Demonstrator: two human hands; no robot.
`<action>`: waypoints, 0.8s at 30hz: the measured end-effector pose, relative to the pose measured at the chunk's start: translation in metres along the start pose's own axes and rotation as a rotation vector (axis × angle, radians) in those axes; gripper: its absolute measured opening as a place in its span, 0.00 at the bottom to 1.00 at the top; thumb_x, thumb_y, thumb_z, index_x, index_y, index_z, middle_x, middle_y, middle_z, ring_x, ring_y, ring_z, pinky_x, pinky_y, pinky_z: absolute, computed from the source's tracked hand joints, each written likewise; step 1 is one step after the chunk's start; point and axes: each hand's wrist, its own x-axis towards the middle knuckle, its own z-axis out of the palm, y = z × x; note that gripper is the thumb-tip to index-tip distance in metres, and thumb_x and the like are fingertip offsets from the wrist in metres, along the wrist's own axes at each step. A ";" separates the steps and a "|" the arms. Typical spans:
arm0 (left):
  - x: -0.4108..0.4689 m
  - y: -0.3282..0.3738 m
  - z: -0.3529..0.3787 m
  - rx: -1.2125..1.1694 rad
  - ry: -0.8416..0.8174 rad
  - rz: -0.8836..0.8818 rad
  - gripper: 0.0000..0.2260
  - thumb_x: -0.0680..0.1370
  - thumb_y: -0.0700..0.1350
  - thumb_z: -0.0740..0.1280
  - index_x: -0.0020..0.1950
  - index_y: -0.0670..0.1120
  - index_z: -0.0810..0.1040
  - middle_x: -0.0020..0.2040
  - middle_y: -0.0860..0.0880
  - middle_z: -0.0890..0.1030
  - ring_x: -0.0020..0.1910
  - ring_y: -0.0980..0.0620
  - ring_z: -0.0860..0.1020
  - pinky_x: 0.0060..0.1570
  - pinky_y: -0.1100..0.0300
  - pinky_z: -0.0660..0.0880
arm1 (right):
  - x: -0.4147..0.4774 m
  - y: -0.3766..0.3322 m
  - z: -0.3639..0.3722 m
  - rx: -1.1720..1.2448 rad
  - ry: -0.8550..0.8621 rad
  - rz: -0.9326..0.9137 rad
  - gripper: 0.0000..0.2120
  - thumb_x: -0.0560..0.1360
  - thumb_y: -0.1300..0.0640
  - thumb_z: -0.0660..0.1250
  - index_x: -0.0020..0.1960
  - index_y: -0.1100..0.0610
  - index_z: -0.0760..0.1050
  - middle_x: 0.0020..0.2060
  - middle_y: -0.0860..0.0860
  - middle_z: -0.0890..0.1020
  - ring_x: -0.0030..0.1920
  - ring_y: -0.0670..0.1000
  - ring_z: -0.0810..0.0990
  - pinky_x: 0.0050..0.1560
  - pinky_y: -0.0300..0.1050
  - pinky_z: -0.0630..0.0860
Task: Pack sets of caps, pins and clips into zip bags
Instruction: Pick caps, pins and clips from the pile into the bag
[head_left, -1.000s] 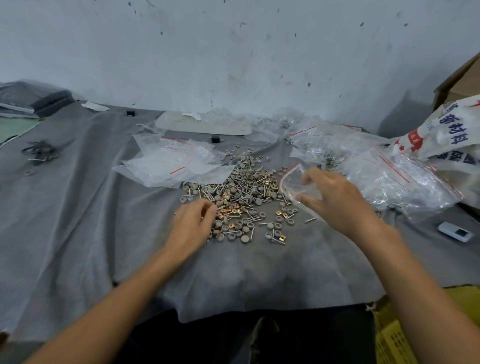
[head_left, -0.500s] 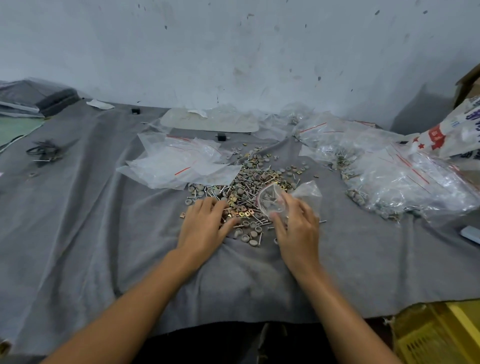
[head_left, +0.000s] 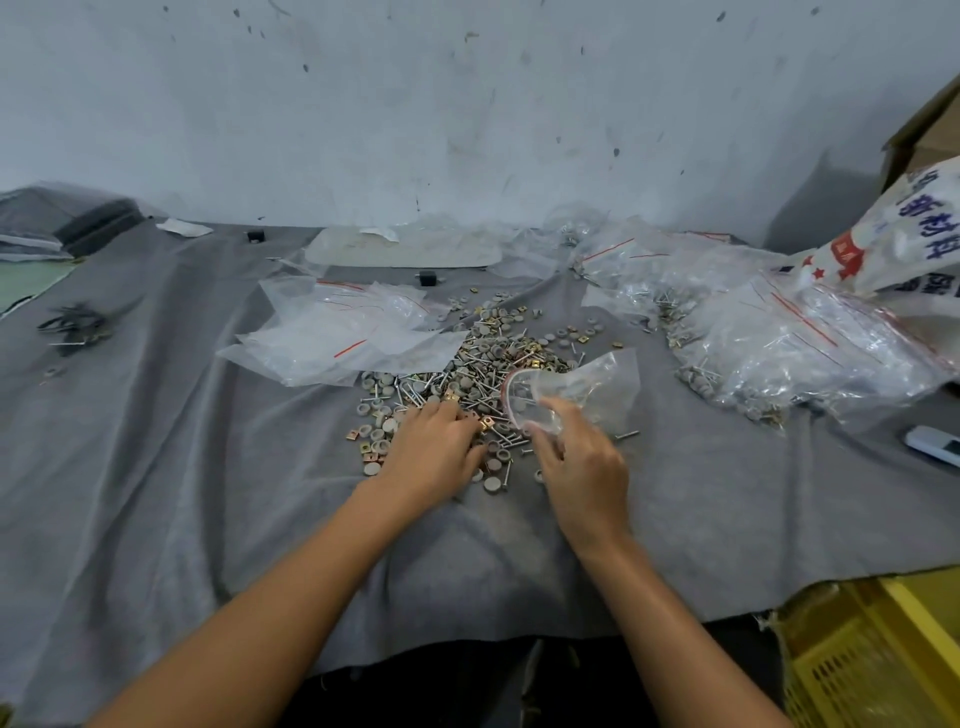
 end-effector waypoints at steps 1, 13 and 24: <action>0.001 0.000 -0.001 0.039 -0.021 0.008 0.16 0.82 0.57 0.61 0.64 0.50 0.78 0.61 0.48 0.77 0.64 0.46 0.72 0.63 0.50 0.68 | 0.000 -0.001 -0.001 0.005 -0.015 0.010 0.17 0.78 0.52 0.73 0.66 0.54 0.79 0.40 0.53 0.86 0.40 0.57 0.84 0.38 0.50 0.78; 0.003 -0.005 -0.002 -0.367 0.136 -0.164 0.11 0.84 0.51 0.60 0.59 0.49 0.79 0.55 0.50 0.80 0.56 0.50 0.76 0.56 0.52 0.73 | 0.001 0.000 0.005 0.022 -0.112 0.004 0.20 0.80 0.48 0.69 0.70 0.52 0.75 0.39 0.54 0.86 0.40 0.60 0.85 0.38 0.55 0.80; 0.032 0.030 -0.021 -0.991 0.056 -0.294 0.09 0.79 0.47 0.72 0.59 0.49 0.83 0.48 0.54 0.85 0.46 0.53 0.84 0.49 0.57 0.81 | 0.001 0.001 0.010 0.008 -0.082 -0.028 0.19 0.79 0.48 0.70 0.69 0.50 0.75 0.40 0.53 0.87 0.40 0.61 0.85 0.34 0.53 0.79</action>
